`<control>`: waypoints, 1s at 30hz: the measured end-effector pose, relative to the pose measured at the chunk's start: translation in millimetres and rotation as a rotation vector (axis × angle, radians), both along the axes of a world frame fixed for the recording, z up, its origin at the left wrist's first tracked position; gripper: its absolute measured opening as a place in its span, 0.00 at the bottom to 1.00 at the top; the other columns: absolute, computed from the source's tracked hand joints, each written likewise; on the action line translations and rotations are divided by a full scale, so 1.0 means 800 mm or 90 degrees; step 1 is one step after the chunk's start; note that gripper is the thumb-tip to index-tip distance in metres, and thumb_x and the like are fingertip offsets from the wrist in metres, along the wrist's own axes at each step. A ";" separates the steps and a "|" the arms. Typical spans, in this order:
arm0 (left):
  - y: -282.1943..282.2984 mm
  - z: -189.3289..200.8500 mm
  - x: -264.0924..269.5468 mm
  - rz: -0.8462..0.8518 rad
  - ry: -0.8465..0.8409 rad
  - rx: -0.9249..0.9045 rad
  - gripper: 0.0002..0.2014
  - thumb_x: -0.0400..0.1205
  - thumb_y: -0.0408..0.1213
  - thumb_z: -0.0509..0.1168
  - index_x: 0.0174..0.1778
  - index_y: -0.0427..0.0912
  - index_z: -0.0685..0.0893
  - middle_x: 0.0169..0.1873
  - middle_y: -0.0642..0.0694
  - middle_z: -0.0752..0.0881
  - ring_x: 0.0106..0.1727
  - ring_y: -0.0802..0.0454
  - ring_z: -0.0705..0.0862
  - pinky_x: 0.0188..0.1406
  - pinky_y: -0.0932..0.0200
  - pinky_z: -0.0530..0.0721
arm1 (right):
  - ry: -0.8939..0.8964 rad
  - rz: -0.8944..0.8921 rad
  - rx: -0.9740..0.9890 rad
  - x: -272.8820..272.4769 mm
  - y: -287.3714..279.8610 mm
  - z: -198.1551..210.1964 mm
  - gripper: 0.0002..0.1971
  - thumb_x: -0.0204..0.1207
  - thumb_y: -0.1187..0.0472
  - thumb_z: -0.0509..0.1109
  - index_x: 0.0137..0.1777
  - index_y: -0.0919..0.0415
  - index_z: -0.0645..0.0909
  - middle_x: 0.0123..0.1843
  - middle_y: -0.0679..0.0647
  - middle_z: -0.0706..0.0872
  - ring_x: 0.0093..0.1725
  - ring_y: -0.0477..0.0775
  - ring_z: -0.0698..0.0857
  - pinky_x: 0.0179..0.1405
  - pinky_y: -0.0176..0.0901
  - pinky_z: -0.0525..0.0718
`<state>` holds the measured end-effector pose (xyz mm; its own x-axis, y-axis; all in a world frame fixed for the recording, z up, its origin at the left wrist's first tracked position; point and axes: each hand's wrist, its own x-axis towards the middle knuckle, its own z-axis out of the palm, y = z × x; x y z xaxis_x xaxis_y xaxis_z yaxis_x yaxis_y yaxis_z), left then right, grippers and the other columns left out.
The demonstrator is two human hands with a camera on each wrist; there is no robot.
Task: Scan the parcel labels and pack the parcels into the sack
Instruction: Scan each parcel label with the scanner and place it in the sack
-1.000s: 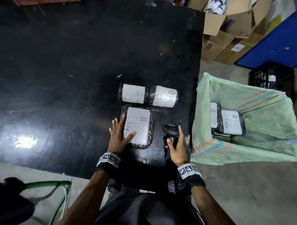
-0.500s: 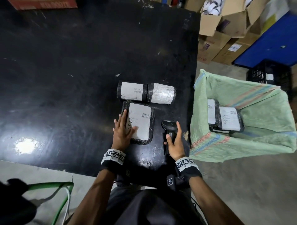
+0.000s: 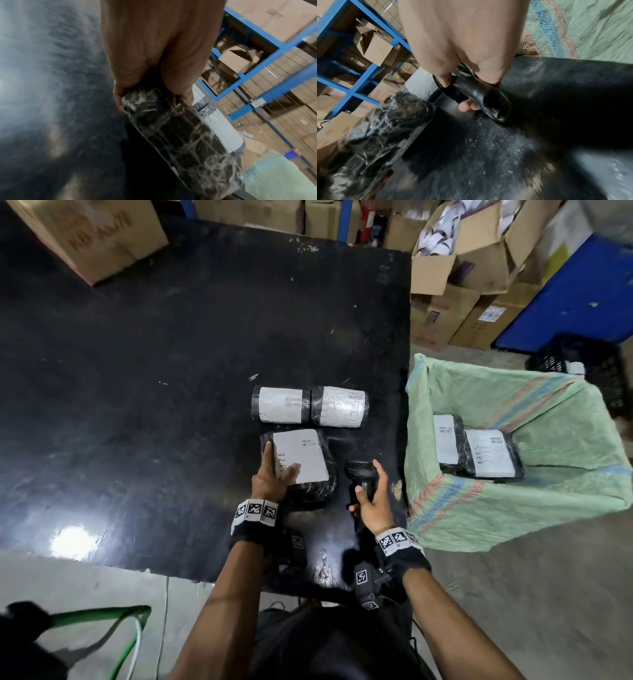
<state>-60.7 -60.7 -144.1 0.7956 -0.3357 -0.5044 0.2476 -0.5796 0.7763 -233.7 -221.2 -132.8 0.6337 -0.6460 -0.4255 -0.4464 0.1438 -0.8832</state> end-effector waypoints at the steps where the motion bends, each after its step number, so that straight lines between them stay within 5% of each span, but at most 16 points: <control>1: 0.002 -0.001 -0.001 0.023 0.013 -0.033 0.53 0.73 0.60 0.77 0.91 0.54 0.57 0.76 0.35 0.82 0.75 0.36 0.83 0.79 0.39 0.79 | -0.004 -0.003 0.007 -0.001 -0.001 0.002 0.35 0.85 0.70 0.63 0.84 0.40 0.57 0.85 0.50 0.59 0.35 0.58 0.83 0.35 0.36 0.89; 3: 0.004 -0.010 -0.001 0.052 0.028 -0.089 0.57 0.68 0.57 0.79 0.91 0.52 0.58 0.76 0.39 0.83 0.75 0.40 0.83 0.79 0.38 0.80 | 0.001 -0.001 0.019 -0.005 -0.004 0.008 0.34 0.85 0.70 0.63 0.83 0.39 0.57 0.83 0.49 0.62 0.35 0.60 0.83 0.32 0.35 0.88; 6: -0.003 0.005 -0.006 0.040 0.058 -0.142 0.48 0.82 0.37 0.77 0.92 0.46 0.52 0.76 0.41 0.81 0.75 0.44 0.81 0.78 0.47 0.79 | 0.021 -0.012 0.024 -0.015 -0.006 0.022 0.33 0.87 0.67 0.62 0.83 0.39 0.56 0.71 0.47 0.71 0.33 0.57 0.85 0.28 0.41 0.87; 8: -0.001 0.010 -0.013 0.030 0.052 -0.151 0.45 0.85 0.31 0.73 0.92 0.45 0.51 0.71 0.45 0.81 0.72 0.45 0.82 0.71 0.52 0.80 | 0.009 -0.025 0.017 -0.024 -0.006 0.030 0.32 0.87 0.66 0.62 0.83 0.38 0.56 0.66 0.44 0.73 0.31 0.55 0.85 0.35 0.52 0.88; 11: 0.009 0.007 -0.034 0.048 0.022 -0.182 0.46 0.84 0.32 0.74 0.92 0.50 0.52 0.72 0.47 0.81 0.74 0.43 0.82 0.76 0.42 0.81 | -0.023 -0.034 -0.013 -0.035 -0.008 0.042 0.32 0.86 0.65 0.64 0.82 0.35 0.58 0.69 0.45 0.75 0.29 0.54 0.84 0.40 0.57 0.88; 15: 0.010 0.013 -0.053 0.078 0.016 -0.251 0.43 0.87 0.26 0.68 0.92 0.43 0.49 0.83 0.46 0.72 0.80 0.49 0.75 0.79 0.51 0.75 | -0.057 -0.006 -0.066 -0.039 -0.004 0.078 0.30 0.86 0.54 0.64 0.79 0.27 0.57 0.68 0.48 0.82 0.28 0.55 0.82 0.38 0.55 0.88; 18: 0.007 0.020 -0.056 0.103 -0.003 -0.309 0.41 0.88 0.24 0.65 0.92 0.42 0.48 0.88 0.44 0.66 0.87 0.46 0.69 0.86 0.43 0.70 | -0.115 0.003 -0.070 -0.036 0.002 0.114 0.25 0.87 0.49 0.60 0.80 0.27 0.57 0.66 0.54 0.85 0.29 0.58 0.79 0.38 0.53 0.86; 24: -0.013 0.066 -0.061 0.059 -0.105 -0.402 0.42 0.88 0.25 0.67 0.93 0.47 0.51 0.85 0.59 0.67 0.82 0.69 0.72 0.80 0.61 0.74 | -0.226 0.012 -0.093 -0.019 0.016 0.184 0.24 0.90 0.53 0.54 0.82 0.32 0.58 0.59 0.57 0.87 0.31 0.59 0.76 0.34 0.50 0.83; 27: -0.026 0.098 -0.054 0.013 -0.186 -0.428 0.42 0.85 0.29 0.70 0.92 0.40 0.53 0.83 0.70 0.69 0.83 0.69 0.71 0.80 0.65 0.73 | -0.259 0.031 -0.133 -0.012 0.022 0.213 0.24 0.90 0.54 0.54 0.83 0.33 0.57 0.56 0.59 0.86 0.32 0.59 0.76 0.36 0.55 0.82; 30: -0.033 0.122 -0.052 -0.010 -0.227 -0.463 0.42 0.84 0.32 0.69 0.91 0.40 0.55 0.83 0.73 0.69 0.87 0.61 0.68 0.86 0.53 0.70 | -0.274 0.042 -0.169 -0.009 0.029 0.234 0.24 0.91 0.54 0.53 0.83 0.34 0.57 0.53 0.60 0.85 0.32 0.60 0.76 0.35 0.60 0.82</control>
